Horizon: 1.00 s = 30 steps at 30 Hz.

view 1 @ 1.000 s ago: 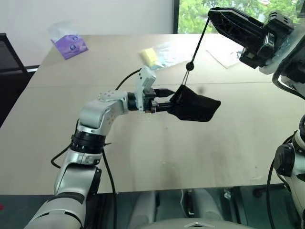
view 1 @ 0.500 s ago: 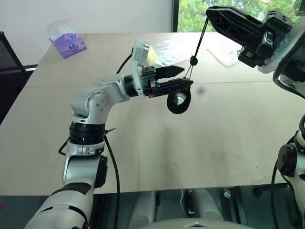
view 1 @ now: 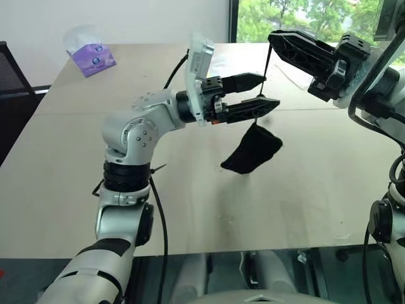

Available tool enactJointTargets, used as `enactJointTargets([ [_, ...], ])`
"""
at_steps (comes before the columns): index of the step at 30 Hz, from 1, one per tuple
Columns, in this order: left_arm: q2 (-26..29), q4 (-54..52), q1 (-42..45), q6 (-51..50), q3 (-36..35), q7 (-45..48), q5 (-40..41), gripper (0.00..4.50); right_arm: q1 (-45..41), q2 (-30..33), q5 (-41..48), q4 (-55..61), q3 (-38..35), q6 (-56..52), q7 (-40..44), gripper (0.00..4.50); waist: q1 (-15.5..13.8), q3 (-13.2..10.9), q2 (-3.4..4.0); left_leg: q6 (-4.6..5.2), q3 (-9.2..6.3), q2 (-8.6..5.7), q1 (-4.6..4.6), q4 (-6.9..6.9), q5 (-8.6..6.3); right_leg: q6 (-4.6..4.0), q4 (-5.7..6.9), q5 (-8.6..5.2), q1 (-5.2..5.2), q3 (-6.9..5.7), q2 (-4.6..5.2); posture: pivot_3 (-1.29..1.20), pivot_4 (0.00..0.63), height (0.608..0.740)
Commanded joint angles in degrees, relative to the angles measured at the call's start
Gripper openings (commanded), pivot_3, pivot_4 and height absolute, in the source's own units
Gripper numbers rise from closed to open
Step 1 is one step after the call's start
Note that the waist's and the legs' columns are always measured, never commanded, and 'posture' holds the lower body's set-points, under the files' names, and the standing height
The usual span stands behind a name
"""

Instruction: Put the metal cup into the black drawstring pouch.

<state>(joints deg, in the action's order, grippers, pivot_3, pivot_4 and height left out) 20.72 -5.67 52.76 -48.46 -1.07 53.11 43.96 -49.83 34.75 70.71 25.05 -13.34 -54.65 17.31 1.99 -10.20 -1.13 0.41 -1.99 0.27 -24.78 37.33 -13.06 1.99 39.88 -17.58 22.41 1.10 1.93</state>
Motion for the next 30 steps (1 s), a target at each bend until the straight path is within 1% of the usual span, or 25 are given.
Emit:
enactJointTargets([
  [1,0.25,-0.89,1.44,0.37,0.53,0.6,0.45,2.39,-0.3,0.84,0.9,2.31,-1.19,1.76,0.16,0.0,-0.02,0.0,0.0,0.0,0.01,0.0,0.0,0.0,0.0,0.0,0.0,0.0,0.0,-0.01,-0.01,0.0,0.15,0.74],
  [2,0.33,-0.63,1.32,0.93,1.2,0.99,-0.28,1.96,-0.31,0.84,1.03,2.37,-1.22,1.82,0.14,0.0,-0.03,0.0,0.0,0.0,0.01,0.0,0.0,0.0,0.0,0.0,0.0,0.0,0.0,0.0,-0.02,0.0,0.15,0.74],
  [5,0.55,-0.18,0.65,1.95,2.61,1.74,-1.61,0.42,-0.47,0.71,1.29,2.47,-1.28,2.07,-0.03,0.0,-0.06,0.0,0.0,0.0,0.01,-0.01,0.0,0.0,0.0,0.0,-0.01,0.0,0.0,0.0,-0.02,0.0,0.15,0.74],
  [6,0.62,-0.17,0.33,2.31,2.98,2.03,-2.04,0.05,-0.56,0.65,1.34,2.46,-1.32,2.15,-0.1,0.0,-0.05,0.0,0.0,0.0,0.01,0.0,0.0,0.0,0.0,0.0,0.0,0.0,0.0,0.0,-0.03,0.0,0.15,0.74],
  [11,1.68,1.42,-1.47,4.22,5.24,3.17,-5.26,0.05,-1.02,0.39,1.49,2.15,-1.74,2.8,-0.26,0.0,0.0,0.0,0.0,0.0,0.01,0.0,0.0,0.0,0.0,0.0,0.0,0.0,0.0,0.01,-0.03,0.0,0.15,0.74],
  [14,3.41,2.69,-4.45,6.79,7.95,4.25,-9.05,0.05,-2.97,-0.43,0.55,-0.24,-3.52,5.01,-1.46,0.0,0.07,0.01,0.01,-0.01,0.02,0.0,0.01,0.0,0.01,0.0,0.0,0.0,0.0,0.01,-0.02,0.0,0.15,0.74],
  [16,4.47,4.01,-6.45,7.32,9.48,4.34,-10.99,0.05,-6.22,-1.13,1.2,-1.51,-4.85,6.01,-4.76,0.0,0.08,0.04,0.08,-0.01,0.06,0.0,0.05,0.0,0.01,0.0,0.01,0.0,-0.01,0.04,-0.01,0.0,0.15,0.74],
  [18,6.06,5.64,-8.94,9.76,11.85,4.86,-14.59,0.05,-9.45,-1.49,1.68,-3.07,-6.08,7.0,-7.92,0.0,0.08,-0.01,0.19,0.0,0.1,-0.02,0.06,0.0,0.01,0.0,0.05,0.0,0.02,0.05,-0.03,0.0,0.15,0.74],
  [23,8.01,7.13,-12.86,12.11,14.29,5.68,-18.9,0.05,-13.8,-1.61,1.38,-7.32,-9.0,9.71,-11.95,0.0,-0.2,-0.02,0.18,-0.07,0.07,0.0,-0.07,-0.05,0.05,0.0,0.02,0.0,0.14,0.04,0.0,0.0,0.15,0.74],
  [25,7.63,6.93,-13.74,12.47,13.81,5.16,-19.15,0.05,-14.01,-0.8,1.35,-8.07,-9.54,9.94,-12.06,0.0,-0.54,-0.01,0.19,0.0,0.11,-0.01,-0.07,-0.03,0.01,0.0,0.03,0.0,0.14,0.09,0.01,0.0,0.15,0.74],
  [30,0.99,5.83,-10.68,11.18,5.24,0.92,-12.25,0.05,-12.12,0.34,2.54,-6.32,-7.69,8.21,-10.64,0.0,-1.15,-0.02,0.19,0.11,0.14,0.02,-0.08,-0.02,-0.06,0.0,0.05,0.0,0.16,0.13,0.07,0.0,0.15,0.74],
])
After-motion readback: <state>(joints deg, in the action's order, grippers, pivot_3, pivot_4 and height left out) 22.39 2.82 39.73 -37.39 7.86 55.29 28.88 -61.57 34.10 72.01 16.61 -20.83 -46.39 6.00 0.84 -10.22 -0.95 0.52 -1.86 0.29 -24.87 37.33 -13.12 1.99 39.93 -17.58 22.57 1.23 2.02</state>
